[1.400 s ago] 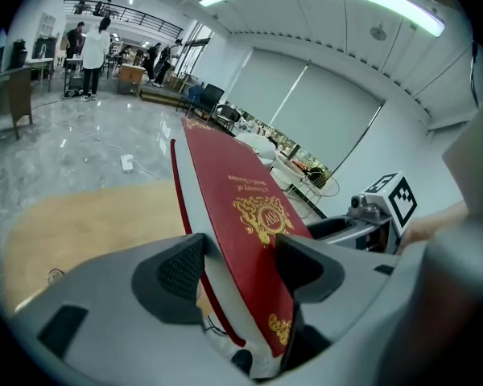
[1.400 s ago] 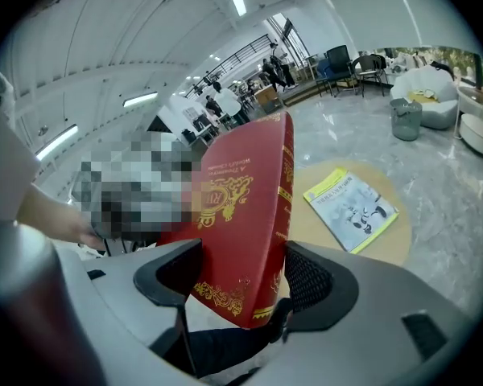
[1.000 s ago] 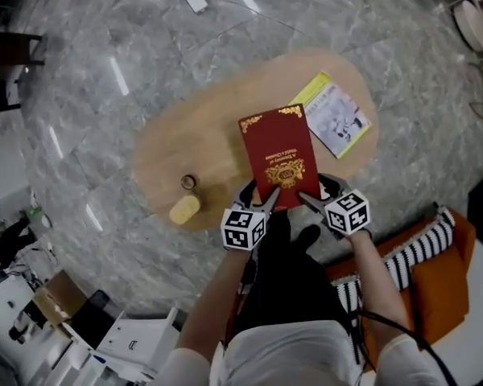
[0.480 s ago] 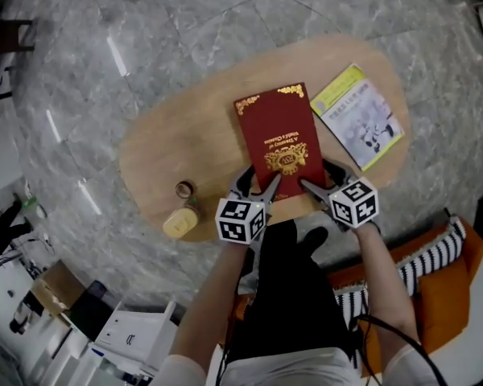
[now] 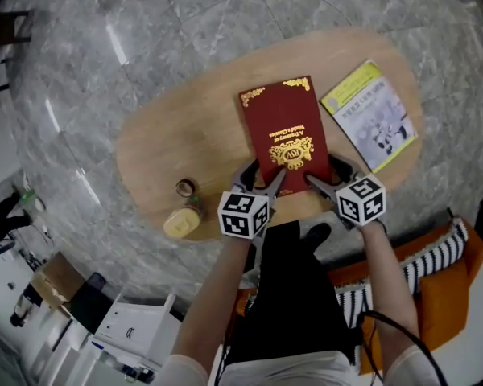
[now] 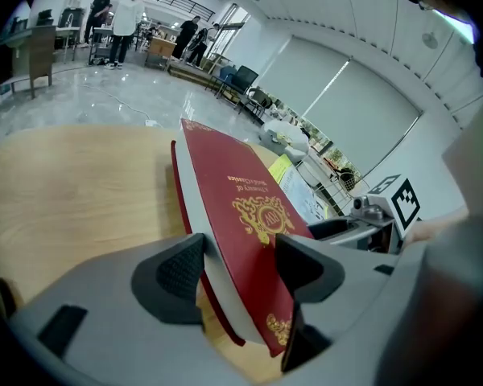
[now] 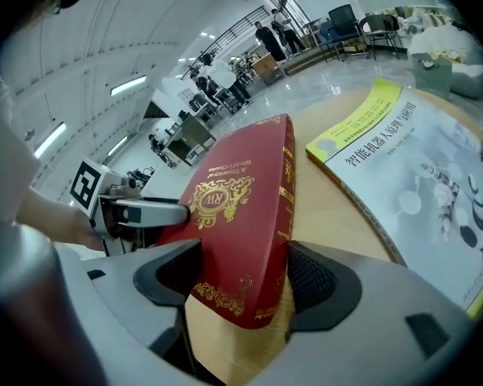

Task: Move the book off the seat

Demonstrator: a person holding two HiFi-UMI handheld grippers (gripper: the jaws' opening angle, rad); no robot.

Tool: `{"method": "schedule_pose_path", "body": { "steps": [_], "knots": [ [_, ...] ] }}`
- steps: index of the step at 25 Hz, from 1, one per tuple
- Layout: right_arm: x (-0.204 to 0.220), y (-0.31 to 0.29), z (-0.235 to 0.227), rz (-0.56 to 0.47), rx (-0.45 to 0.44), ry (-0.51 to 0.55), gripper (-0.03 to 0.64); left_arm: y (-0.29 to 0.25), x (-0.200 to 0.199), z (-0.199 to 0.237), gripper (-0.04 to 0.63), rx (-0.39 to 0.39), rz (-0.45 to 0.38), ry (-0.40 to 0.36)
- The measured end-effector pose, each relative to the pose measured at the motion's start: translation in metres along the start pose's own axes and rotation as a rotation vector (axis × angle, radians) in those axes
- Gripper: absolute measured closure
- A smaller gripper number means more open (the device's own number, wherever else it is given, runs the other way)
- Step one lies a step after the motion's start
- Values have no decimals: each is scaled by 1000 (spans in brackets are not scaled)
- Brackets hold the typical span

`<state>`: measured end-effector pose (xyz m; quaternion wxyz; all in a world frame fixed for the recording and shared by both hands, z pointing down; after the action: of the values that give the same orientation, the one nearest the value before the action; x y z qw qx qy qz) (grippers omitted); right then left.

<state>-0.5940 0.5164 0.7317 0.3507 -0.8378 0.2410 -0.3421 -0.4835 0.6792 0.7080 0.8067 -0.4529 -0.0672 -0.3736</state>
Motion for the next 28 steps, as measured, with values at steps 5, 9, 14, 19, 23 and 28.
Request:
{"method": "schedule_pose_path", "body": {
  "steps": [5,9,14,19,23,28],
  "knots": [
    [2,-2,-2,13,21,4,278,-6,7,6,325,8,29,14],
    [5,-5,0,23,28,-5,278,-8,14,13,325,7,54,38],
    [5,0,4,14,49,-13,278,-1,19,22,325,10,74,36],
    [3,22,12,-22,85,-16,278,21,19,28,322,-28,47,29],
    [4,55,31,-40,69,21,284,44,14,6,361,-17,7,-11],
    [-1,108,49,-111,73,46,392,74,-2,-43,411,5,-72,-54]
  ]
}}
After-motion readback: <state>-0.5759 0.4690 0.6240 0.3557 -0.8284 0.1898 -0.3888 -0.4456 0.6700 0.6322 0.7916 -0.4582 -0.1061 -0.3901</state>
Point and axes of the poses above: the fingertips, and each gripper's own axes: y backward along the fingers, z to its left, x out of its underside, the point moved 7 cm from there along y, backward along the fingers, and after that the axes turned 6 degrees about x, right-handed, at the moved point
